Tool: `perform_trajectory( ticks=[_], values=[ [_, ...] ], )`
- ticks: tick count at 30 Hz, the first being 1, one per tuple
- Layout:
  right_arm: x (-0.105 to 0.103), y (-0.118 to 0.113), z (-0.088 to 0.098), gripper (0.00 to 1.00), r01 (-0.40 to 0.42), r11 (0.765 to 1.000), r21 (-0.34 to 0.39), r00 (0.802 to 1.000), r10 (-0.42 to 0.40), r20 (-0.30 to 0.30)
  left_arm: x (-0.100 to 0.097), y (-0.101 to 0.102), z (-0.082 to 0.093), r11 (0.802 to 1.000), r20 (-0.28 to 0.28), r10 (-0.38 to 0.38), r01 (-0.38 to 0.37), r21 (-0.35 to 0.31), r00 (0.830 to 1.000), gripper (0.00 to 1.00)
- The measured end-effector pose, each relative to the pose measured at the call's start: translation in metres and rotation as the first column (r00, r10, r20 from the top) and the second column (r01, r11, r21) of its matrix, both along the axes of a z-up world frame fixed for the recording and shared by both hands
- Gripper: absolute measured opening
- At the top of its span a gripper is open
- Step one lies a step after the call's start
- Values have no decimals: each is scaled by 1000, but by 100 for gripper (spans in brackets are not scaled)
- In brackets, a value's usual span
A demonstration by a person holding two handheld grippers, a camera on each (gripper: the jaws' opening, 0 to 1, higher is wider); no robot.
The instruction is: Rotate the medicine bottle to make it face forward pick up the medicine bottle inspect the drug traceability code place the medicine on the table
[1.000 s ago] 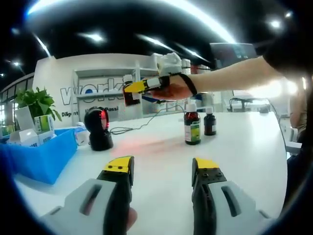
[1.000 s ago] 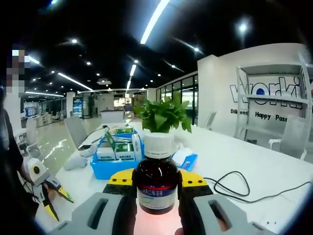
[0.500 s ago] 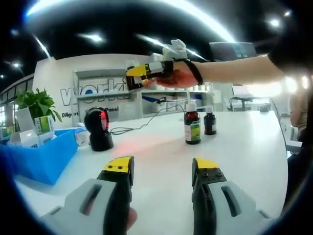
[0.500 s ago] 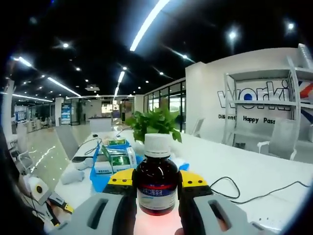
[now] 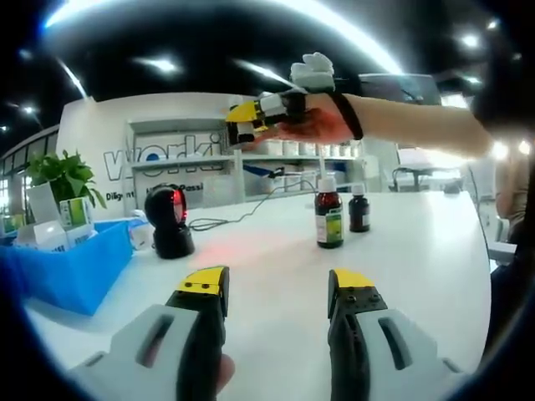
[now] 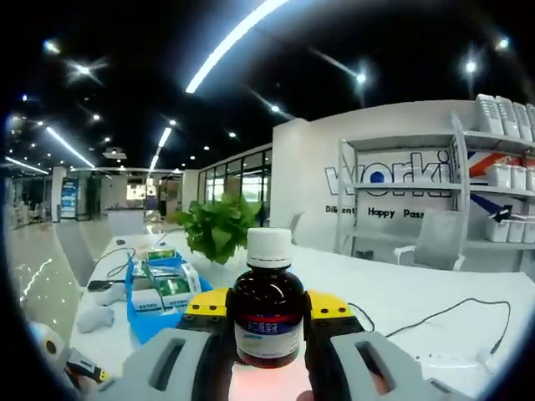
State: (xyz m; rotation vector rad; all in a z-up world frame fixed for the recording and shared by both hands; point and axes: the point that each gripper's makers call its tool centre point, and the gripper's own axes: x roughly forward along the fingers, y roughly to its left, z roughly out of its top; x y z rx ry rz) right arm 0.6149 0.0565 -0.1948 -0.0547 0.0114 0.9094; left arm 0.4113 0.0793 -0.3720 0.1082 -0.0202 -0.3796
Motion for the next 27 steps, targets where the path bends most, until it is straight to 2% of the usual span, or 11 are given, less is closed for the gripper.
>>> perform_trajectory(
  ticks=[2,11,14,20,24,27],
  values=[
    [-1,-3,1,27,39,999,-26,998,-37,59,0,1,1,1000,2,2,-2,-3,1000,38],
    [-13,-11,-3,27,125,991,-40,989,-122,88,0,2,3,1000,4,3,-3,-23,1000,38],
    [-19,-13,-4,27,147,989,0,987,-146,73,1,3,3,1000,5,5,-5,-22,1000,38],
    [-29,-10,-12,27,173,985,31,983,-174,65,2,4,2,1000,3,8,-8,-21,1000,38],
    [-31,-5,-23,27,201,980,5,977,-200,79,1,4,1,1000,0,11,-11,-14,1000,38],
    [-31,-3,-29,27,205,979,0,977,-204,66,1,4,1,1000,-2,13,-13,-12,1000,38]
  ],
)
